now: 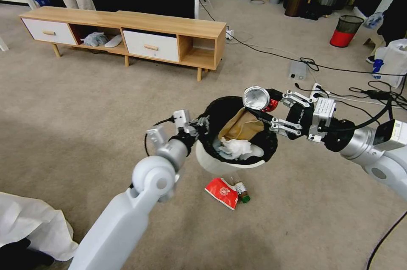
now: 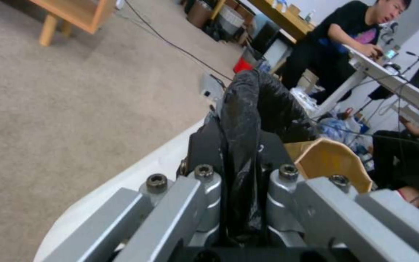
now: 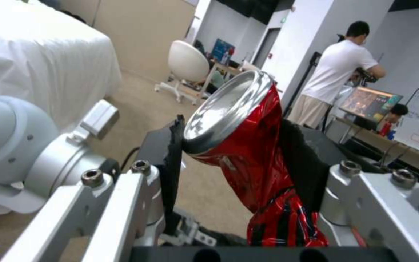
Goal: Pick up the trash bin and place the garbage on the floor into it.
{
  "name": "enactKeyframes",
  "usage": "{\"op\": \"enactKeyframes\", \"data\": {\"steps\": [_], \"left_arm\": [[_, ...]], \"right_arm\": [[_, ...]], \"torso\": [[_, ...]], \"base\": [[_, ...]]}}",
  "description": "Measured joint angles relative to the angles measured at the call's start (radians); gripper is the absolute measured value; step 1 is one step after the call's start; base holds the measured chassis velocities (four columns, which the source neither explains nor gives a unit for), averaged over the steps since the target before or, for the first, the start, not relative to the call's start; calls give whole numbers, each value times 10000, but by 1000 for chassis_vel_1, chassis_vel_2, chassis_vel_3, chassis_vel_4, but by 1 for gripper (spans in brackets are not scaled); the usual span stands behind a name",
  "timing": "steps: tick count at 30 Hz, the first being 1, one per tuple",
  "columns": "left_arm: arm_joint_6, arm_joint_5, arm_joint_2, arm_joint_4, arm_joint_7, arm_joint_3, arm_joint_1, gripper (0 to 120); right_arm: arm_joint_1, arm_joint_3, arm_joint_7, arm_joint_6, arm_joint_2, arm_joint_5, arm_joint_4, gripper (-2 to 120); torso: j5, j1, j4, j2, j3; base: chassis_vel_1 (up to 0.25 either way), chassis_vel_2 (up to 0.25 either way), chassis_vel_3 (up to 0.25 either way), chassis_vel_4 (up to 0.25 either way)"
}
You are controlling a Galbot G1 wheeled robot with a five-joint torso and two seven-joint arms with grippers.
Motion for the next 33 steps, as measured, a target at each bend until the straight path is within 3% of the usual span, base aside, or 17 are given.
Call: {"op": "enactKeyframes", "data": {"steps": [12,26,33], "left_arm": [[-103,45,-859,803,102,453,-788,7],[-107,38,-915,665,70,437,-798,7],[-109,21,-745,462,57,332,-639,7]], "right_arm": [[-216,118,-124,27,60,-153,-96,44],[-287,-205,-296,32,253,-501,-438,44],[-198,-587,-306,45,432,-804,-830,44]], "torso": [[0,0,0,0,0],[-1,0,0,0,0],[-1,0,1,0,0]], "base": [[0,0,0,0],[0,0,0,0],[0,0,0,0]]}}
